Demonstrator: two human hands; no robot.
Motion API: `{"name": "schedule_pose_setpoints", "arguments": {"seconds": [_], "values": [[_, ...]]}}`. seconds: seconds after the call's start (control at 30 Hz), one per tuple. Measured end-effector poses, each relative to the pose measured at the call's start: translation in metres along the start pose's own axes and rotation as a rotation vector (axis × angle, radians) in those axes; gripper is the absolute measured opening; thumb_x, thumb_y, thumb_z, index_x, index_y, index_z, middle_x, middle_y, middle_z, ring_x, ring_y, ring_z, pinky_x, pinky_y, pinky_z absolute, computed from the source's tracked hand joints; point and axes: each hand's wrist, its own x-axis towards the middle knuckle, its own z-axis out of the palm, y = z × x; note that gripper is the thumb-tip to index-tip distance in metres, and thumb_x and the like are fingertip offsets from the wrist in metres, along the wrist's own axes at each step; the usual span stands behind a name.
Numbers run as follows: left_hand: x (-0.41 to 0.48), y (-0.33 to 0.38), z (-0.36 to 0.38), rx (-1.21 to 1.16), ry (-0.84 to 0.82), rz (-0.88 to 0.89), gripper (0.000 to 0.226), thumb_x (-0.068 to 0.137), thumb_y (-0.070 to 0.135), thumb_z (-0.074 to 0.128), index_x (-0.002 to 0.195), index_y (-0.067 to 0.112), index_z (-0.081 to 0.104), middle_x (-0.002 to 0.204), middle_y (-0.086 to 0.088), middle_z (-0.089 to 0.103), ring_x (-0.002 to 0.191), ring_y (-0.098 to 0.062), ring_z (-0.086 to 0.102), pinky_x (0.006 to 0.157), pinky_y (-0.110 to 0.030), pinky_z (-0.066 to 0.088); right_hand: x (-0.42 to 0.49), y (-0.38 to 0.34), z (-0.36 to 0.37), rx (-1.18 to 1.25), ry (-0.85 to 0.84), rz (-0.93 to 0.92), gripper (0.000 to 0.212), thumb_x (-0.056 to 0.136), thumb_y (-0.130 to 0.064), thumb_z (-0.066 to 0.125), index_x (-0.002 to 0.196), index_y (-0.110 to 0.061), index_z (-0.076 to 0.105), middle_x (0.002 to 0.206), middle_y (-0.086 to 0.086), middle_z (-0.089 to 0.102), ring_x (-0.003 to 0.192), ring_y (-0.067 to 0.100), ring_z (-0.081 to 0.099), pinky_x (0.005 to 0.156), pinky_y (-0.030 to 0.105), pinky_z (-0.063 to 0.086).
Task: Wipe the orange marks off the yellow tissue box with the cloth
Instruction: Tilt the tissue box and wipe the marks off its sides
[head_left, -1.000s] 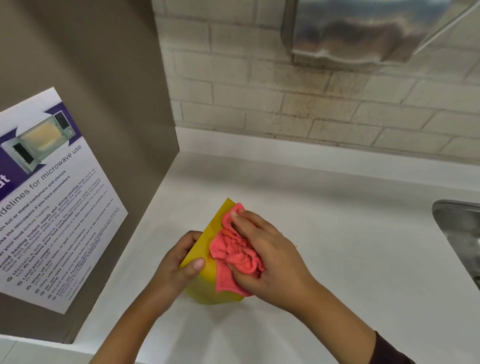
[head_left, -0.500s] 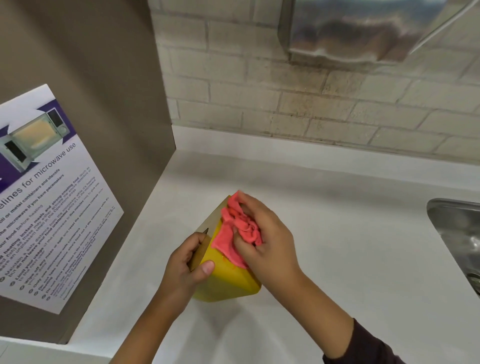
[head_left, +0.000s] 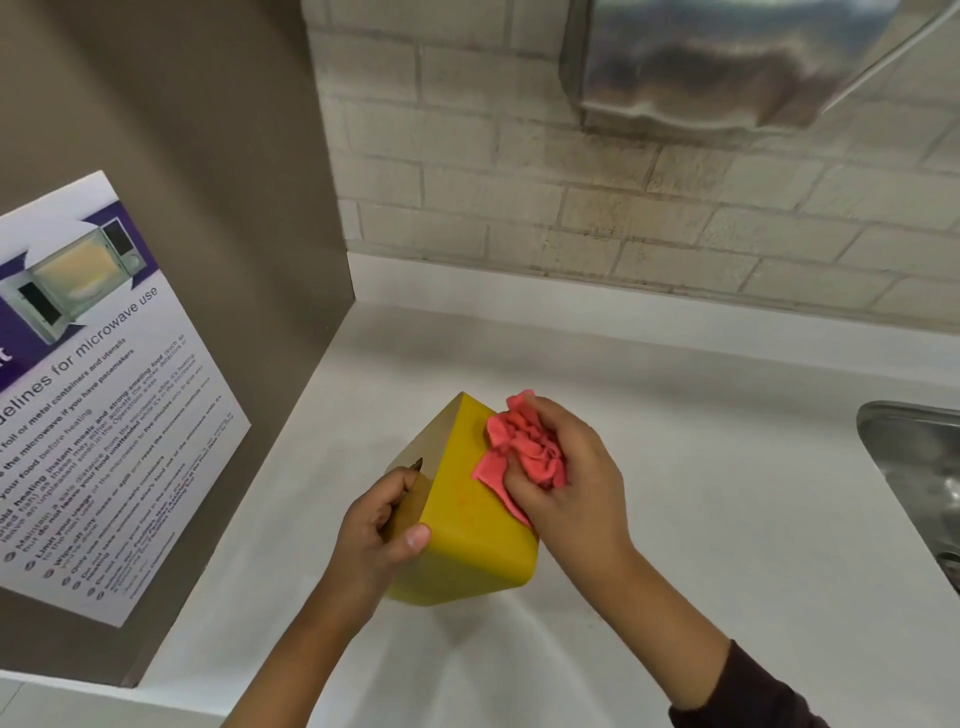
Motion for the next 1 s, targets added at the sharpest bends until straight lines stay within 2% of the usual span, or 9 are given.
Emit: {"name": "schedule_pose_setpoints", "arguments": {"seconds": [0.17,0.3,0.43,0.53,0.63,0.73,0.83,0.9,1.0], "values": [[-0.002,-0.001,0.001,-0.007,0.014,0.017,0.077,0.051,0.078,0.065,0.088,0.011,0.059,0.079,-0.008,0.059,0.075,-0.019,0.055,0.063,-0.025,0.043,-0.001,-0.024,0.021,-0.035,-0.008,-0.099,0.050,0.074,-0.042,0.058,0.122,-0.032,0.051,0.125,-0.013,0.057,0.117,0.002,0.047,0.094,0.011,0.037],[-0.003,0.000,-0.001,-0.058,0.023,0.006,0.066,0.054,0.072,0.068,0.094,0.019,0.064,0.089,-0.001,0.068,0.086,-0.016,0.062,0.074,-0.025,0.049,-0.010,-0.028,0.021,-0.015,-0.139,-0.277,0.051,0.075,-0.044,0.061,0.122,-0.031,0.047,0.135,-0.012,0.039,0.129,-0.003,0.034,0.101,0.007,0.029],[-0.002,0.000,-0.004,-0.064,0.013,-0.015,0.064,0.052,0.074,0.068,0.085,0.019,0.061,0.078,0.001,0.063,0.075,-0.015,0.059,0.064,-0.021,0.047,-0.012,-0.010,0.005,-0.073,-0.216,-0.411,0.054,0.070,-0.036,0.065,0.120,-0.022,0.051,0.125,-0.012,0.051,0.125,0.009,0.041,0.102,0.009,0.029],[-0.002,-0.001,-0.007,-0.066,0.025,-0.029,0.074,0.049,0.078,0.067,0.090,0.016,0.059,0.080,0.004,0.065,0.076,-0.013,0.060,0.065,-0.018,0.046,-0.009,-0.002,-0.004,-0.036,-0.148,-0.272,0.056,0.067,-0.037,0.067,0.120,-0.027,0.052,0.118,-0.017,0.058,0.118,0.007,0.047,0.097,0.017,0.040],[-0.003,-0.001,-0.005,-0.055,0.035,-0.047,0.081,0.045,0.081,0.065,0.092,0.016,0.056,0.084,0.008,0.068,0.078,-0.007,0.063,0.064,-0.014,0.047,0.001,-0.005,0.000,0.015,-0.062,-0.032,0.058,0.067,-0.047,0.066,0.122,-0.034,0.052,0.112,-0.033,0.050,0.109,0.000,0.049,0.089,0.005,0.037],[-0.004,-0.002,-0.002,-0.076,0.044,-0.048,0.079,0.046,0.079,0.067,0.092,0.016,0.056,0.083,0.009,0.067,0.078,-0.006,0.063,0.063,-0.014,0.048,0.012,-0.017,0.012,-0.059,-0.028,0.012,0.059,0.068,-0.041,0.066,0.125,-0.031,0.052,0.113,-0.024,0.055,0.109,0.002,0.048,0.085,0.003,0.033],[-0.005,-0.002,0.000,-0.103,0.069,-0.036,0.073,0.049,0.076,0.069,0.089,0.016,0.059,0.080,0.006,0.066,0.076,-0.008,0.062,0.064,-0.015,0.048,0.014,-0.035,0.025,-0.115,-0.080,-0.120,0.059,0.069,-0.039,0.064,0.125,-0.029,0.052,0.120,-0.009,0.062,0.113,0.008,0.048,0.088,0.013,0.035],[-0.004,-0.001,0.000,-0.107,0.076,-0.032,0.071,0.050,0.075,0.069,0.093,0.018,0.062,0.084,0.005,0.068,0.081,-0.008,0.062,0.070,-0.015,0.048,0.009,-0.040,0.030,-0.141,-0.120,-0.253,0.054,0.070,-0.034,0.069,0.121,-0.026,0.053,0.118,-0.006,0.064,0.115,0.010,0.048,0.089,0.014,0.037],[-0.002,-0.002,-0.002,-0.109,0.090,-0.022,0.065,0.051,0.074,0.069,0.095,0.026,0.066,0.091,0.009,0.072,0.089,-0.006,0.064,0.078,-0.017,0.050,-0.002,-0.035,0.027,-0.103,-0.174,-0.457,0.055,0.070,-0.023,0.079,0.119,-0.017,0.054,0.116,0.002,0.066,0.120,0.015,0.045,0.100,0.015,0.031]]}}
